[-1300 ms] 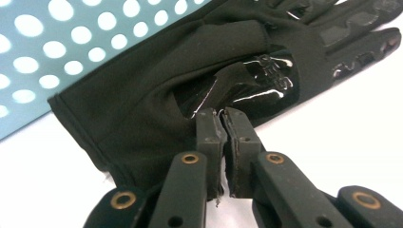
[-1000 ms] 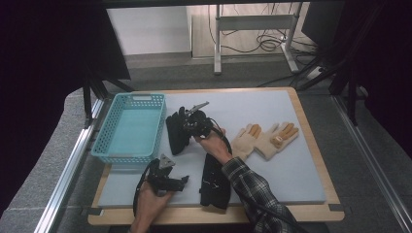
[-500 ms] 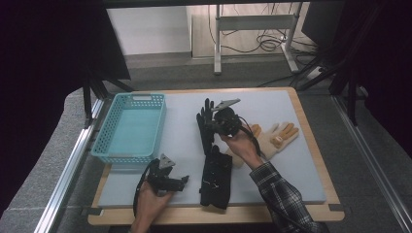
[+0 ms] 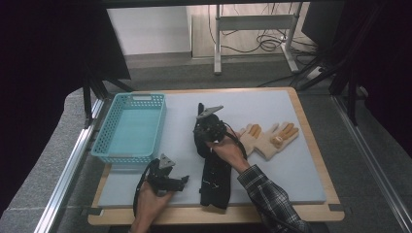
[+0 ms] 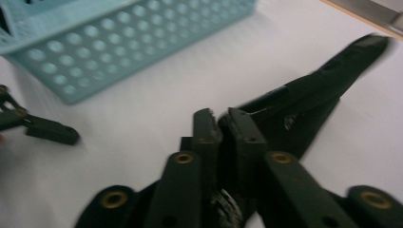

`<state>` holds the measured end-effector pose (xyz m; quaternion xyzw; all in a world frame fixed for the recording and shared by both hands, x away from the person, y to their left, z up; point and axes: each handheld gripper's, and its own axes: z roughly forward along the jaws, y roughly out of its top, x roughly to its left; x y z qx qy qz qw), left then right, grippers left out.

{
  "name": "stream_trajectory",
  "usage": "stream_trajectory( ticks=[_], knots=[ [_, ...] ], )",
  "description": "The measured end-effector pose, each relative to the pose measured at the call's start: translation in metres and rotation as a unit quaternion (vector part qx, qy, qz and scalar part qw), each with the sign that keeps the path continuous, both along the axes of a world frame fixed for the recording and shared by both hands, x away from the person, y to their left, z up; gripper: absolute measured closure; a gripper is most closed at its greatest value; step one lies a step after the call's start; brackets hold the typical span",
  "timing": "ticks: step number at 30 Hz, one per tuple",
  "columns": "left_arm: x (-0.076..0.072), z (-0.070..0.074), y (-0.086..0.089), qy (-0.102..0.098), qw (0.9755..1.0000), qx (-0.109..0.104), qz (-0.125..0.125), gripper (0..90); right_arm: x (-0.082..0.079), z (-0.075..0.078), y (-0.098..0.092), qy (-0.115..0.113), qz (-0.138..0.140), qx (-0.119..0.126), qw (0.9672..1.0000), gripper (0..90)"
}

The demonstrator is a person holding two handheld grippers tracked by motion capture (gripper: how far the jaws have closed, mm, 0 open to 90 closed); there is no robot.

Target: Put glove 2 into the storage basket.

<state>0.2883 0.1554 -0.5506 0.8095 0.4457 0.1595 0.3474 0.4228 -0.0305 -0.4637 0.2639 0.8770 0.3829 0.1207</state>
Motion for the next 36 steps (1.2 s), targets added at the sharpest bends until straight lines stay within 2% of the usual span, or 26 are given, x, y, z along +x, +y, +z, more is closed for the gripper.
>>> stream_trajectory(
  ticks=[2, 5, 8, 11, 18, 22, 24, 26, 30, 31, 32, 35, 36],
  knots=[
    [0.0, 0.0, 0.0, 0.0, 1.0, 0.0, 0.0, 7.2, -0.001, -0.001, 0.008, -0.001, 0.013, 0.003, 0.9999, 68.3],
    [0.0, 0.0, 0.0, 0.0, 1.0, 0.0, 0.0, 7.2, 0.002, -0.001, 0.012, -0.014, 0.01, -0.008, 0.9998, 63.8],
    [0.0, 0.0, 0.0, 0.001, 1.0, 0.0, 0.0, 7.3, 0.011, -0.006, 0.009, -0.002, -0.002, -0.009, 1.0, 58.9],
    [0.0, 0.0, 0.0, 0.001, 1.0, 0.0, 0.0, 7.2, 0.022, -0.017, 0.007, -0.002, 0.0, -0.024, 0.9997, 52.7],
    [0.0, 0.0, 0.0, 0.001, 1.0, -0.001, 0.0, 7.2, 0.045, -0.042, 0.015, -0.005, 0.015, -0.037, 0.9992, 41.4],
    [0.0, 0.0, 0.0, 0.0, 1.0, -0.001, 0.0, 7.2, 0.053, -0.054, 0.022, 0.004, 0.031, -0.041, 0.9986, 38.7],
    [0.0, 0.0, 0.0, 0.0, 1.0, -0.001, 0.0, 7.2, 0.053, -0.06, 0.025, 0.002, 0.035, -0.054, 0.9979, 38.6],
    [0.0, 0.0, 0.0, 0.001, 1.0, -0.001, 0.0, 7.2, 0.054, -0.064, 0.026, 0.008, 0.036, -0.054, 0.9978, 40.5],
    [0.0, 0.0, 0.0, 0.001, 1.0, -0.001, 0.001, 7.2, 0.053, -0.064, 0.027, 0.026, 0.031, -0.053, 0.9978, 51.9],
    [0.0, 0.0, 0.0, 0.001, 1.0, -0.001, 0.001, 7.2, 0.053, -0.063, 0.027, 0.026, 0.029, -0.057, 0.9976, 56.4],
    [0.0, 0.0, 0.0, 0.001, 1.0, -0.001, 0.001, 7.2, 0.052, -0.06, 0.028, 0.028, 0.031, -0.058, 0.9974, 66.7],
    [0.0, 0.0, 0.0, 0.001, 1.0, -0.001, 0.001, 7.2, 0.05, -0.059, 0.029, 0.038, 0.034, -0.054, 0.9972, 77.4],
    [0.0, 0.0, 0.0, 0.001, 1.0, -0.001, 0.001, 7.2, 0.05, -0.059, 0.029, 0.039, 0.033, -0.053, 0.9973, 78.4]
  ],
)
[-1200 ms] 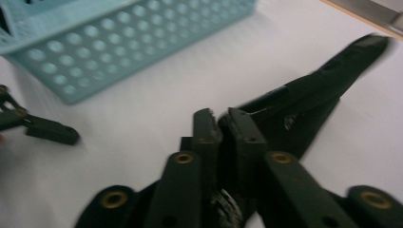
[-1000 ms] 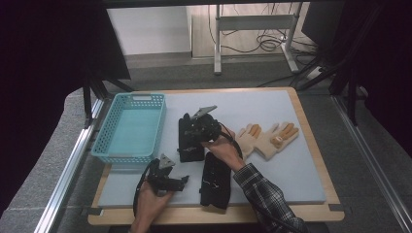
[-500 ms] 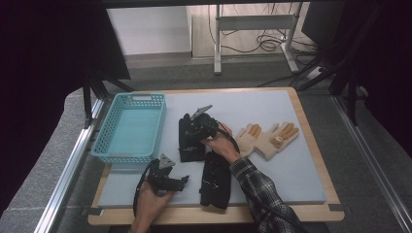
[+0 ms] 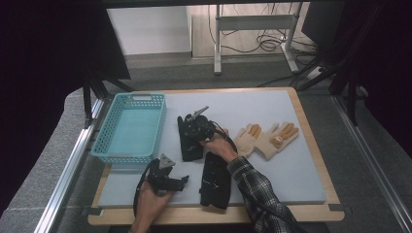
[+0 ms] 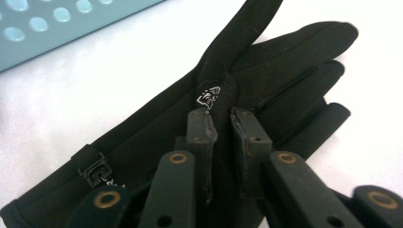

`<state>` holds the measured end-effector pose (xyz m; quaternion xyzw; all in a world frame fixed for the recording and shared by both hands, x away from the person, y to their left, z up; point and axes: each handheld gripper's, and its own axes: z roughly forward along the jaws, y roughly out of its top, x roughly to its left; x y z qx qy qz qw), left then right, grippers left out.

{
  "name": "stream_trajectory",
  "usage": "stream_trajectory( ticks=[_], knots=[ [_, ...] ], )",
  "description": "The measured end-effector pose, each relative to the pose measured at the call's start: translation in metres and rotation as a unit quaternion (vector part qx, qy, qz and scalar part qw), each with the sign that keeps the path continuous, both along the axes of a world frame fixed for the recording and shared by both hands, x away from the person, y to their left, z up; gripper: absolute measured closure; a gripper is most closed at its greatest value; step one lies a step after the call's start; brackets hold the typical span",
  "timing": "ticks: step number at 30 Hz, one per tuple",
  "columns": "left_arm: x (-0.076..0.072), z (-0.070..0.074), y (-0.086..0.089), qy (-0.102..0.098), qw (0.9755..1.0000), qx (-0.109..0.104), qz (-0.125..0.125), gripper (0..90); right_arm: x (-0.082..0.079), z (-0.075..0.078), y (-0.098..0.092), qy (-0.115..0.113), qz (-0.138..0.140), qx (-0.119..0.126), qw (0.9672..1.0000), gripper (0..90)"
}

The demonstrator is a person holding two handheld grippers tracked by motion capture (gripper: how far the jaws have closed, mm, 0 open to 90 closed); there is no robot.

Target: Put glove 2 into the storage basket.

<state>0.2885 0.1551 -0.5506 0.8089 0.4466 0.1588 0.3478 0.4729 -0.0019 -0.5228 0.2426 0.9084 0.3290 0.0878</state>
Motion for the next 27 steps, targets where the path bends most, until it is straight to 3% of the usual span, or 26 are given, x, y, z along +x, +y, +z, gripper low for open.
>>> stream_trajectory(
  ticks=[5, 12, 17, 23, 27],
  knots=[
    [0.0, 0.0, 0.0, 0.0, 1.0, 0.0, 0.0, 7.2, -0.002, 0.006, -0.003, 0.01, -0.015, 0.012, 0.9998, 80.0],
    [0.0, 0.0, 0.0, 0.0, 1.0, 0.001, 0.0, 7.2, -0.013, 0.029, -0.011, -0.003, -0.022, 0.04, 0.999, 79.7],
    [0.0, 0.0, 0.0, 0.0, 1.0, 0.001, 0.0, 7.2, -0.028, 0.048, -0.022, -0.022, -0.023, 0.05, 0.9983, 79.4],
    [0.0, 0.0, 0.0, 0.0, 1.0, 0.001, -0.001, 7.2, -0.046, 0.072, -0.045, -0.029, -0.036, 0.07, 0.9965, 79.2],
    [0.0, 0.0, 0.0, -0.001, 1.0, 0.002, -0.001, 7.2, -0.066, 0.085, -0.059, -0.035, -0.033, 0.079, 0.9957, 78.9]
  ],
)
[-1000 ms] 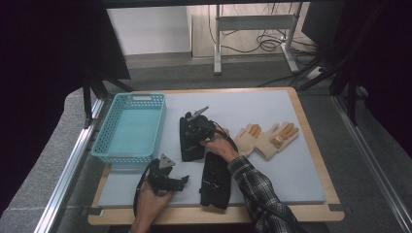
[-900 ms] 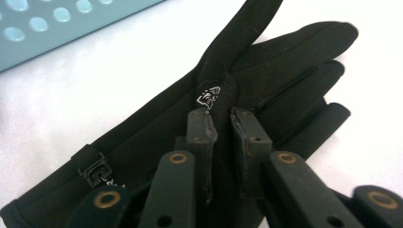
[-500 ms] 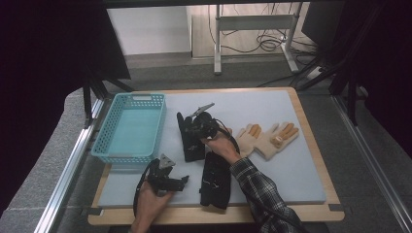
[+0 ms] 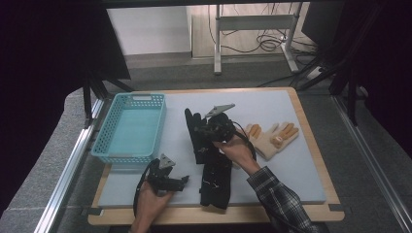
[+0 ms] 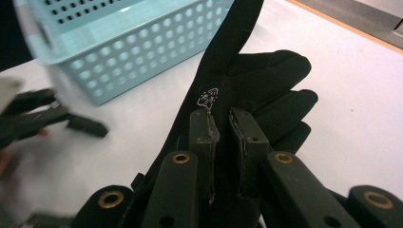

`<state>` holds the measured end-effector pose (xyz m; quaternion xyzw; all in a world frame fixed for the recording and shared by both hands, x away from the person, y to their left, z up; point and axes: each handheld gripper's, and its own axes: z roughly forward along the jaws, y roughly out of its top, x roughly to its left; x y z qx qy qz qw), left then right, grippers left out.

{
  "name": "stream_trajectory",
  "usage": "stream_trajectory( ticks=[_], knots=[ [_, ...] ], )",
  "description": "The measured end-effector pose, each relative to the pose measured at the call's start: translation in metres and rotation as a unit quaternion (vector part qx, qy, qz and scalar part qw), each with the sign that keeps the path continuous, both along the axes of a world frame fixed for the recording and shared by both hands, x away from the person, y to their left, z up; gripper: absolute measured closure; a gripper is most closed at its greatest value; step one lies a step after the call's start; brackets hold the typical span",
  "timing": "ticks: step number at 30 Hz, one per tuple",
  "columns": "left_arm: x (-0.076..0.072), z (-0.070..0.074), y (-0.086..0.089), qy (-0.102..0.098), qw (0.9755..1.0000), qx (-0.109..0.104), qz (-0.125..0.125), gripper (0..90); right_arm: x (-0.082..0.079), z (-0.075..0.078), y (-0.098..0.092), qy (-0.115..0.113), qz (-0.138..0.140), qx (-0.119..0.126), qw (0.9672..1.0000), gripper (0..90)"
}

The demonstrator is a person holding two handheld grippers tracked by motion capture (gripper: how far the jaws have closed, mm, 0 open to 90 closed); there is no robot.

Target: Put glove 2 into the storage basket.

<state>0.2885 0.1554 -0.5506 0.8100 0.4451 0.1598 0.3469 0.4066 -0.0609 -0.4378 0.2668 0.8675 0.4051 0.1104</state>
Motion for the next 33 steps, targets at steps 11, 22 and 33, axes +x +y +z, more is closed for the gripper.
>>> stream_trajectory(
  ticks=[11, 22, 33],
  knots=[
    [0.0, 0.0, 0.0, 0.001, 1.0, -0.003, 0.002, 7.2, -0.063, 0.009, -0.027, -0.008, -0.006, 0.003, 0.9999, 78.5],
    [0.0, 0.0, 0.0, 0.001, 1.0, -0.002, 0.002, 7.2, -0.109, -0.032, -0.038, 0.012, -0.019, -0.002, 0.9997, 71.9],
    [0.0, 0.0, -0.001, -0.001, 1.0, -0.004, 0.003, 7.2, -0.077, -0.028, -0.055, 0.007, -0.041, 0.011, 0.9991, 55.4]
  ],
)
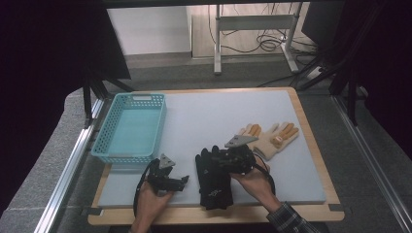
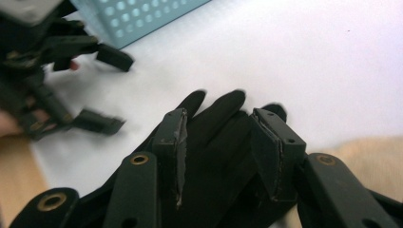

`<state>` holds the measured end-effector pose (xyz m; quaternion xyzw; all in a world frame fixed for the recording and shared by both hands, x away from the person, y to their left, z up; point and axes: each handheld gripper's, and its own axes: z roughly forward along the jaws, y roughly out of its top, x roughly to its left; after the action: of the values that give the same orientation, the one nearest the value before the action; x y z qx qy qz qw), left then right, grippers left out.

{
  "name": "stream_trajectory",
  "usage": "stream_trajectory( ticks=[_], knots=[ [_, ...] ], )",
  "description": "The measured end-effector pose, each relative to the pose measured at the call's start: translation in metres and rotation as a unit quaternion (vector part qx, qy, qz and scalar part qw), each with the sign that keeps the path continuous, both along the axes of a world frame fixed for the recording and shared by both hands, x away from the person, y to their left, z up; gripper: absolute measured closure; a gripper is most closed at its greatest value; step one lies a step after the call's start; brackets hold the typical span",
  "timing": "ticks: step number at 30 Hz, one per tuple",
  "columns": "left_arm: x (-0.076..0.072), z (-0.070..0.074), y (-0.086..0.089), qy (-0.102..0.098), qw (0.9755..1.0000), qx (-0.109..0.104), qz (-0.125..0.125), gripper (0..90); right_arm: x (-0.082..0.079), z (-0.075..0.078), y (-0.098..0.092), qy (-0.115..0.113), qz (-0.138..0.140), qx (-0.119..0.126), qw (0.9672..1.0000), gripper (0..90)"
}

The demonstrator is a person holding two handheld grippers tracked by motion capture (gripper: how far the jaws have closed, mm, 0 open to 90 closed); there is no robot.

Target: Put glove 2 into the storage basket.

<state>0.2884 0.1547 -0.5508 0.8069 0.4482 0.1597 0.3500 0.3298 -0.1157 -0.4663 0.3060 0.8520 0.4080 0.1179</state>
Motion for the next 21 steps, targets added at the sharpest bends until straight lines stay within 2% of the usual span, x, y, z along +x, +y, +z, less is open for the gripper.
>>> stream_trajectory(
  ticks=[5, 6, 8, 10, 11, 13, 15, 16, 19, 21],
  knots=[
    [0.0, 0.0, 0.001, 0.001, 1.0, 0.004, -0.003, 7.2, 0.036, -0.011, 0.022, 0.019, 0.004, -0.009, 0.9998, 54.3],
    [0.0, 0.0, 0.001, 0.001, 1.0, 0.004, -0.003, 7.2, 0.043, -0.015, 0.028, 0.029, 0.007, -0.01, 0.9995, 52.9],
    [0.0, 0.0, 0.001, 0.002, 1.0, 0.005, -0.003, 7.2, 0.057, -0.026, 0.042, 0.048, 0.016, -0.023, 0.9984, 51.5],
    [0.0, 0.0, 0.001, 0.002, 1.0, 0.004, -0.003, 7.2, 0.064, -0.036, 0.051, 0.055, 0.02, -0.047, 0.9972, 51.5],
    [0.0, 0.0, 0.001, 0.002, 1.0, 0.004, -0.003, 7.2, 0.068, -0.042, 0.056, 0.058, 0.022, -0.061, 0.9962, 53.4],
    [0.0, 0.0, 0.001, 0.002, 1.0, 0.004, -0.003, 7.2, 0.071, -0.051, 0.062, 0.066, 0.023, -0.084, 0.994, 67.0],
    [0.0, 0.0, 0.001, 0.002, 1.0, 0.004, -0.003, 7.2, 0.071, -0.051, 0.062, 0.058, 0.02, -0.078, 0.9951, 83.1],
    [0.0, 0.0, 0.001, 0.002, 1.0, 0.004, -0.003, 7.2, 0.069, -0.046, 0.061, 0.056, 0.023, -0.071, 0.9956, 84.8],
    [0.0, 0.0, 0.001, 0.001, 1.0, 0.005, -0.003, 7.2, 0.061, -0.033, 0.06, 0.021, 0.022, -0.074, 0.9968, 85.3],
    [0.0, 0.0, 0.001, 0.001, 1.0, 0.004, -0.003, 7.2, 0.055, -0.021, 0.056, 0.008, 0.019, -0.062, 0.9979, 85.3]
  ],
)
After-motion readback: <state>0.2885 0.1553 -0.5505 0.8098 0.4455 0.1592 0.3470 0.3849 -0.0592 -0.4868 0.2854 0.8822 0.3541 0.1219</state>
